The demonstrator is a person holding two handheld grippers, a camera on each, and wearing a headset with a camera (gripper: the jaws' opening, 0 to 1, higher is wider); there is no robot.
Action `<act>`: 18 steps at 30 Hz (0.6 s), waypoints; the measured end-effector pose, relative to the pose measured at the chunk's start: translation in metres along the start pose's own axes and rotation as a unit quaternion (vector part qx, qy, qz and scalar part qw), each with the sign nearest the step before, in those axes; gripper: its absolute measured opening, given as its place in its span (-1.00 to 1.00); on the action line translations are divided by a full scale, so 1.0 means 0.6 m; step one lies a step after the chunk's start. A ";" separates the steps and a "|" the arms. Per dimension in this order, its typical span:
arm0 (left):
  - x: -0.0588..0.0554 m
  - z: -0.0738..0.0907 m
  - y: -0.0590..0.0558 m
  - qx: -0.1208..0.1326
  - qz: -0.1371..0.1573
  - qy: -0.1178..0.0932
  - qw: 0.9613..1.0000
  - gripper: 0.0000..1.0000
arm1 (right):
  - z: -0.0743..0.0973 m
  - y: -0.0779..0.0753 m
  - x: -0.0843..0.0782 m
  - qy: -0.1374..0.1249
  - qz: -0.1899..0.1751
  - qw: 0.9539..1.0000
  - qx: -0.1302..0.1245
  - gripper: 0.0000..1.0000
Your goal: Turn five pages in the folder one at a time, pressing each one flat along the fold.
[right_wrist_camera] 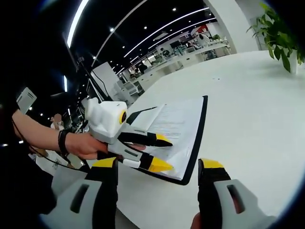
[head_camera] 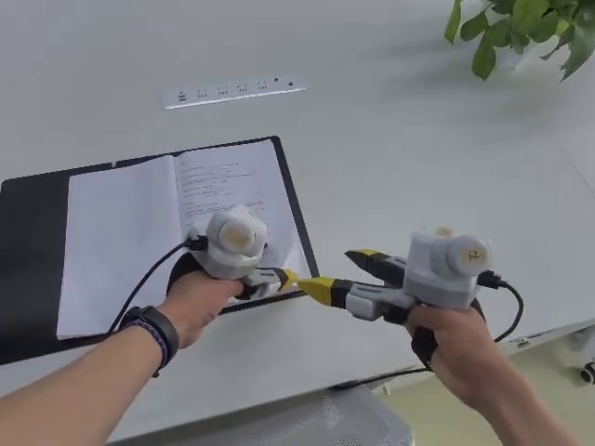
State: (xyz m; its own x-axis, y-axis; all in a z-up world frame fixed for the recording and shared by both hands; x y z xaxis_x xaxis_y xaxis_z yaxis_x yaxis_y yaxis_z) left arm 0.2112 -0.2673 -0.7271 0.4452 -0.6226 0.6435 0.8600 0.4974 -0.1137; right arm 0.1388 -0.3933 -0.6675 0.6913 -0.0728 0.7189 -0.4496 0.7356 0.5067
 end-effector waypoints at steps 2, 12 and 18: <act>-0.001 0.001 0.002 -0.001 0.005 -0.003 1.000 -0.23 | -0.014 -0.004 0.004 0.001 -0.002 1.000 0.005 0.29; -0.006 -0.002 -0.007 0.012 -0.004 -0.005 1.000 -0.16 | -0.046 -0.013 0.012 0.007 -0.019 1.000 0.018 0.23; -0.007 -0.003 0.004 0.032 -0.014 -0.011 0.999 -0.34 | -0.052 -0.016 0.009 0.017 -0.014 1.000 0.022 0.21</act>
State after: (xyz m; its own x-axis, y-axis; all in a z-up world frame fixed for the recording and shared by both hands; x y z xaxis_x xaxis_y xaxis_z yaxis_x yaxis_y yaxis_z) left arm 0.2118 -0.2646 -0.7317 0.4145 -0.6248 0.6617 0.8545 0.5173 -0.0468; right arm 0.1645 -0.3798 -0.6836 0.7224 -0.0697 0.6880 -0.4540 0.7027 0.5478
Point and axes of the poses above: the centre of the closed fingertips' face, and the gripper's own axes: z roughly backward along the fingers, y roughly to its left, x roughly out of its top, the point moved 7 cm from there along z, roughly backward along the fingers, and after that the axes turned 4 degrees about y, right-handed, at the moved point
